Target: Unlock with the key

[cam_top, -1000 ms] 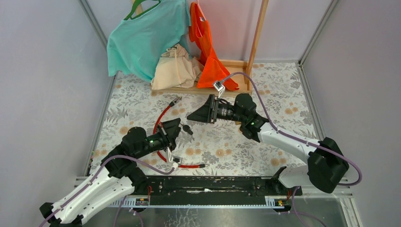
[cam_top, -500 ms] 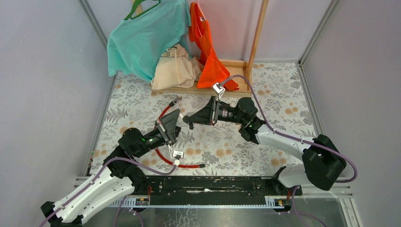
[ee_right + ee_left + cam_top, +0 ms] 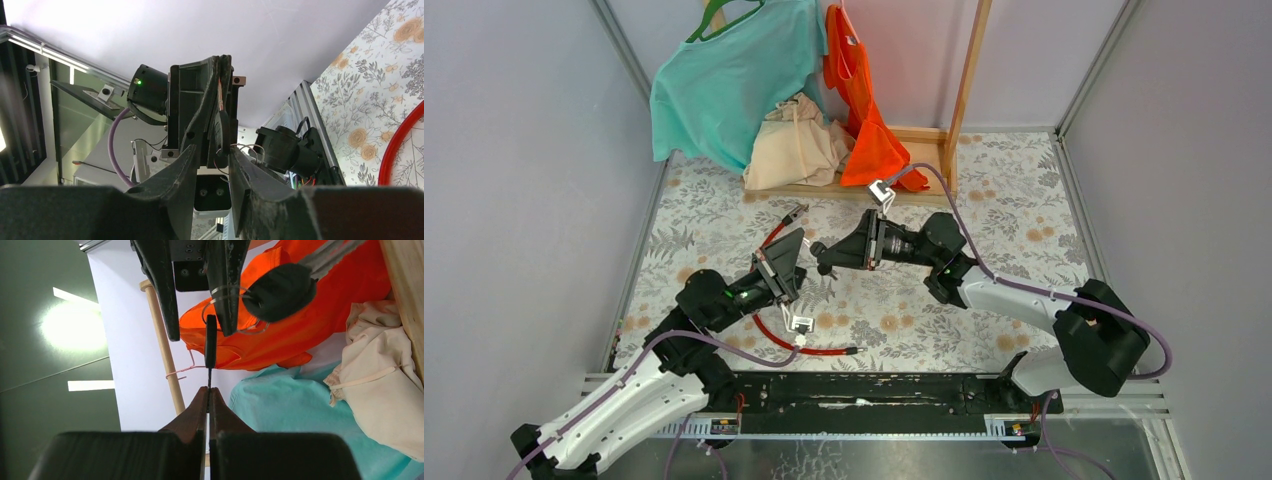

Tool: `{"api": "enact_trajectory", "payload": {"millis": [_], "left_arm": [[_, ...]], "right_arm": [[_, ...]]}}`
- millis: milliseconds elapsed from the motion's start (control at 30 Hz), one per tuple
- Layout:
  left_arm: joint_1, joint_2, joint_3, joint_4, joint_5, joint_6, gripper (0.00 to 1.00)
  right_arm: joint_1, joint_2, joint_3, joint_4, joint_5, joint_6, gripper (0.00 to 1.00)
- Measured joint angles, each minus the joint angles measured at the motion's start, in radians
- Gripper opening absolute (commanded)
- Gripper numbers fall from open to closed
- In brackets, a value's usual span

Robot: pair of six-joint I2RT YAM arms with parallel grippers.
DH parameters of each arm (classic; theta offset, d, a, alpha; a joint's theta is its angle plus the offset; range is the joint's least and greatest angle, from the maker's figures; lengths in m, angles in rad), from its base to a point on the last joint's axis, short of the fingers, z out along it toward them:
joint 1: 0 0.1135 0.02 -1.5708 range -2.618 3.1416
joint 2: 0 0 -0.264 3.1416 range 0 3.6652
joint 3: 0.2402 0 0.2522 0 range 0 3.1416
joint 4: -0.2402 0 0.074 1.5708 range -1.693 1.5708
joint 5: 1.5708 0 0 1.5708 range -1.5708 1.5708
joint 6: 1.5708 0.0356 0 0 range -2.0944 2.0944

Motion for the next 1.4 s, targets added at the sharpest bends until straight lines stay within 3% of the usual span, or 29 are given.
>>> {"api": "enact_trajectory", "payload": {"millis": [67, 167, 367, 500, 567, 600, 733, 833, 1033, 1200, 1400], "left_arm": [[0.0, 0.004, 0.0, 0.001, -0.009, -0.001, 0.0], [-0.003, 0.009, 0.0, 0.001, -0.018, -0.002, 0.0], [-0.004, 0.01, 0.0, 0.01, -0.041, -0.013, 0.03], [-0.006, 0.013, -0.002, 0.009, -0.059, -0.027, 0.26], [-0.006, 0.014, -0.003, 0.009, -0.077, -0.038, 0.58], [-0.006, 0.014, -0.003, 0.009, -0.087, -0.043, 0.66], [-0.006, 0.014, -0.004, 0.01, -0.122, -0.061, 0.91], [-0.006, 0.014, -0.003, 0.006, -0.143, -0.075, 1.0], [-0.006, 0.066, 0.071, -0.122, -0.209, -0.26, 1.0], [0.018, 0.29, 0.373, -0.439, -0.22, -0.739, 1.0], [0.194, 0.537, 0.412, -0.708, -0.054, -1.105, 0.96]], "right_arm": [[0.01, 0.013, 0.003, 0.003, 0.0, 0.001, 0.29], [0.023, 0.033, 0.009, 0.006, 0.001, 0.002, 0.03], [0.025, 0.042, 0.01, 0.003, 0.027, 0.013, 0.0], [0.019, 0.034, 0.013, -0.032, 0.032, 0.012, 0.0], [0.009, 0.025, 0.012, -0.056, 0.027, 0.012, 0.0], [-0.001, 0.019, 0.011, -0.064, 0.025, 0.012, 0.0], [-0.045, -0.014, 0.006, -0.098, 0.024, 0.011, 0.0], [-0.063, -0.038, 0.006, -0.132, 0.023, 0.001, 0.0], [-0.091, -0.098, 0.0, -0.274, 0.005, -0.087, 0.0], [-0.099, -0.191, 0.027, -0.629, 0.046, -0.335, 0.0], [-0.099, -0.301, 0.079, -1.03, 0.163, -0.583, 0.0]]}}
